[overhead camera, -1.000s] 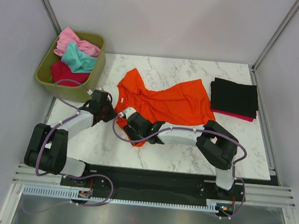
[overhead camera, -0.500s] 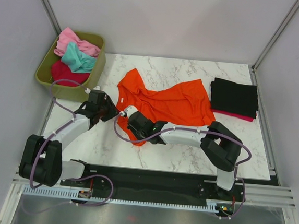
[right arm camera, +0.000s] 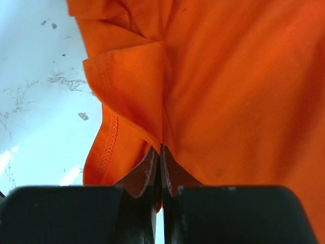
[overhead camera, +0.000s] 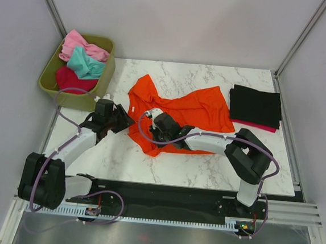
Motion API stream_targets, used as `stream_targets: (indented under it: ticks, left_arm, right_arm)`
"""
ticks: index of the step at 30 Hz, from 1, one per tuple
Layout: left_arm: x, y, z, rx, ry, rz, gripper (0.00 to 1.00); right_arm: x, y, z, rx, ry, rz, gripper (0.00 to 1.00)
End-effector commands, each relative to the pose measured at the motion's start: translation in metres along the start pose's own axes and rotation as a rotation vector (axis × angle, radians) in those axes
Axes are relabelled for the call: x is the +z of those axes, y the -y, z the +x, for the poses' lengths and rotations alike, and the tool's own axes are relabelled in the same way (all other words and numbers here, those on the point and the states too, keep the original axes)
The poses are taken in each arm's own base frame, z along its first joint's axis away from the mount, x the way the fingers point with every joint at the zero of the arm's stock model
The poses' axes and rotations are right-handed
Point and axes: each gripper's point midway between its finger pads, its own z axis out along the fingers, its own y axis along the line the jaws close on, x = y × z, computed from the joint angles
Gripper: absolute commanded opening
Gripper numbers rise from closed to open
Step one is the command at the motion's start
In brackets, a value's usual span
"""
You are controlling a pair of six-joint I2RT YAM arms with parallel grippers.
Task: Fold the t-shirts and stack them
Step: Flatten the tshirt out
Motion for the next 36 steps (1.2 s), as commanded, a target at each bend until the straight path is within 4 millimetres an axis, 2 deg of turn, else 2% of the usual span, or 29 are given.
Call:
stream_targets:
  ticks: [1, 5, 13, 19, 23, 26, 36]
  left_arm:
    - [0.012, 0.013, 0.015, 0.019, -0.079, 0.094, 0.51]
    - [0.023, 0.014, 0.023, 0.013, -0.140, 0.099, 0.46]
    - [0.015, 0.020, 0.021, 0.023, -0.116, 0.133, 0.45]
    - [0.011, 0.023, 0.028, 0.026, -0.138, 0.138, 0.43]
    - [0.003, 0.017, 0.017, 0.040, -0.079, 0.086, 0.45]
    - [-0.001, 0.014, 0.017, 0.045, -0.066, 0.074, 0.45]
    - [0.008, 0.002, 0.038, 0.056, -0.141, 0.037, 0.46]
  right_arm:
    - [-0.005, -0.007, -0.019, 0.070, 0.052, -0.103, 0.09]
    - [-0.001, 0.002, -0.016, 0.101, 0.038, -0.108, 0.08]
    - [-0.001, 0.011, -0.014, 0.120, 0.032, -0.098, 0.08]
    - [0.001, 0.014, -0.013, 0.128, 0.026, -0.098, 0.08]
    - [0.002, 0.014, -0.012, 0.134, 0.022, -0.103, 0.08]
    - [0.003, 0.014, -0.013, 0.136, 0.020, -0.108, 0.08]
    - [0.004, 0.012, -0.017, 0.139, 0.038, -0.119, 0.09]
